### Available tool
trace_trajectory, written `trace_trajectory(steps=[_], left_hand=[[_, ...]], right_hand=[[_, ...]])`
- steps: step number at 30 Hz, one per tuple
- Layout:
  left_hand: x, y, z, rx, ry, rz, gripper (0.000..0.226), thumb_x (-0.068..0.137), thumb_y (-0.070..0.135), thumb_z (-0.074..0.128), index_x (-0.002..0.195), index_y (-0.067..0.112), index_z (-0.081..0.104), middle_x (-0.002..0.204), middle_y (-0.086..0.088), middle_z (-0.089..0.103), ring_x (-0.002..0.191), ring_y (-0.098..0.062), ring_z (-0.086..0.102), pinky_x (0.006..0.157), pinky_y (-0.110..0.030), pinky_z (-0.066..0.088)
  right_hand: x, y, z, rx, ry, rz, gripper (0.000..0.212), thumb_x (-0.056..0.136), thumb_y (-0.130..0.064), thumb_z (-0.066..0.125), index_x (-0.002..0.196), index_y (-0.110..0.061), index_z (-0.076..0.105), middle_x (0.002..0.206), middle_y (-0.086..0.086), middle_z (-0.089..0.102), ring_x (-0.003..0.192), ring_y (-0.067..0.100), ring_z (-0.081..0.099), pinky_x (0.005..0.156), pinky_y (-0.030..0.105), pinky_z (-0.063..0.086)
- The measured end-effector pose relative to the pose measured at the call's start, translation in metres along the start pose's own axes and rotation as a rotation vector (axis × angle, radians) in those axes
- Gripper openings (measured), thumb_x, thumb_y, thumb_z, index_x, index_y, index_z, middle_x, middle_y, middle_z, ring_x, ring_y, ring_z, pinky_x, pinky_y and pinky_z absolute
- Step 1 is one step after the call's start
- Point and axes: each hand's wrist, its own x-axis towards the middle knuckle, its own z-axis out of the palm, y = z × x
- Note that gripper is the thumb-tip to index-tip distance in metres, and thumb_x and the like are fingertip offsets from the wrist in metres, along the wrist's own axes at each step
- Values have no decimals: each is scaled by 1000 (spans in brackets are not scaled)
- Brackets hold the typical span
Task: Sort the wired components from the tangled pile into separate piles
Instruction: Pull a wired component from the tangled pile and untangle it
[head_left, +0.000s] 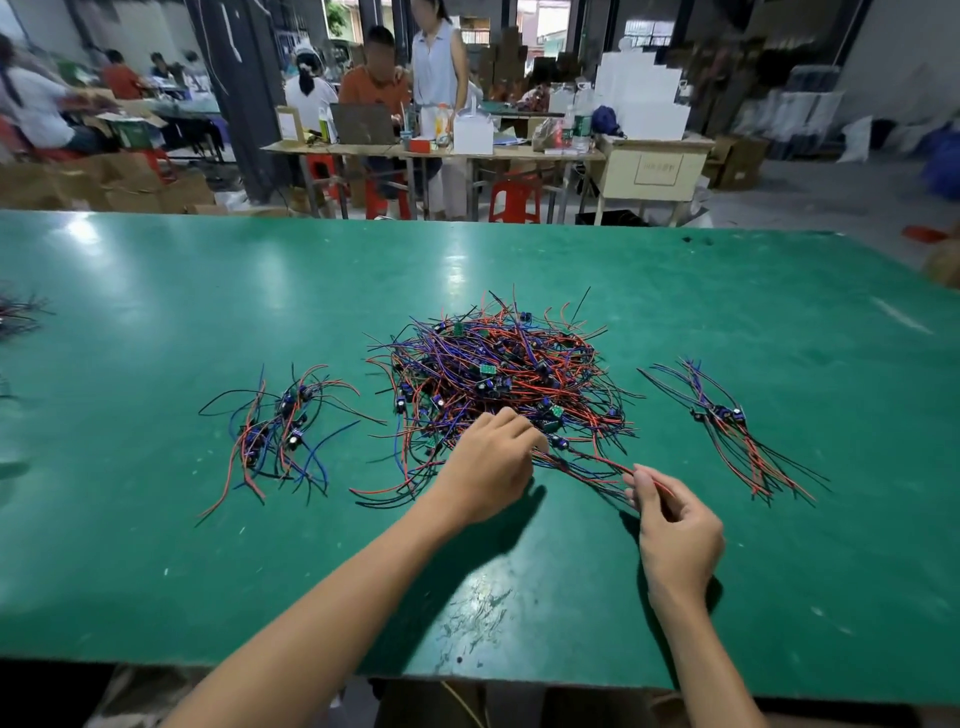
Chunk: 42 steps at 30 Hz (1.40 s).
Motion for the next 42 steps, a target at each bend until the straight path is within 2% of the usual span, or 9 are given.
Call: trace_trajectory(steps=[5, 11, 16, 23, 27, 32, 34, 38, 42], left_hand=[[12, 14, 28, -48, -69, -94, 43, 98, 38, 61, 136, 20, 54, 134, 3, 58, 124, -19, 48, 104, -34, 38], [15, 16, 27, -177, 92, -207, 30, 96, 31, 66, 121, 16, 64, 117, 2, 69, 109, -19, 57, 93, -31, 37], [15, 17, 14, -329, 84, -217, 19, 99, 30, 61, 112, 17, 65, 107, 2, 71, 101, -17, 59, 89, -25, 29], [15, 31, -8, -431, 175, -122, 20, 100, 23, 61, 115, 11, 66, 96, 1, 72, 88, -18, 63, 88, -37, 41], [17, 41, -20, -442, 228, -68, 19, 98, 19, 65, 113, 8, 68, 90, 1, 69, 81, -13, 61, 83, -39, 44], [12, 41, -28, -463, 201, -41, 19, 96, 17, 67, 112, 7, 69, 91, -3, 63, 77, -15, 59, 72, -32, 46], [6, 37, -26, -518, 152, -88, 19, 96, 13, 67, 114, 7, 68, 93, -3, 66, 81, -15, 63, 73, -30, 50], [-18, 27, -11, -654, -76, -316, 28, 96, -1, 61, 121, 12, 63, 95, -3, 70, 73, 6, 63, 74, -19, 53], [-39, 24, 2, -817, -110, -556, 21, 97, -2, 59, 117, 4, 64, 91, -19, 73, 65, -21, 67, 62, -20, 54]], right_hand=[[0, -5, -8, 319, -146, 60, 16, 89, -19, 71, 98, -7, 75, 88, 11, 79, 78, 18, 75, 73, 21, 60], [1, -8, -15, 527, -231, 183, 22, 85, -17, 68, 99, -1, 72, 92, 14, 78, 81, 17, 76, 75, 20, 60], [7, -14, -24, 796, -230, 386, 18, 85, -21, 63, 98, -10, 72, 90, 8, 78, 77, 11, 74, 74, 19, 60], [4, -22, -17, 600, -473, 395, 43, 88, -30, 61, 130, -26, 65, 109, -4, 75, 83, 3, 65, 82, 23, 48], [-3, -31, -2, 594, -461, 368, 21, 83, -24, 66, 100, -26, 78, 101, -2, 78, 77, 4, 68, 78, 23, 50], [1, -35, 11, 562, -390, 288, 15, 80, -24, 70, 86, -26, 83, 86, -2, 79, 70, 4, 71, 65, 14, 54], [4, -33, 14, 495, -356, 258, 12, 78, -29, 73, 84, -24, 83, 85, 2, 79, 72, 6, 72, 65, 14, 55], [0, -15, 24, 348, -281, 218, 26, 79, -36, 77, 88, -11, 76, 84, 8, 79, 69, 10, 72, 63, 16, 55], [-2, 3, 32, 285, -197, 185, 13, 89, -24, 75, 86, -11, 74, 77, 5, 77, 68, 8, 71, 63, 16, 55]])
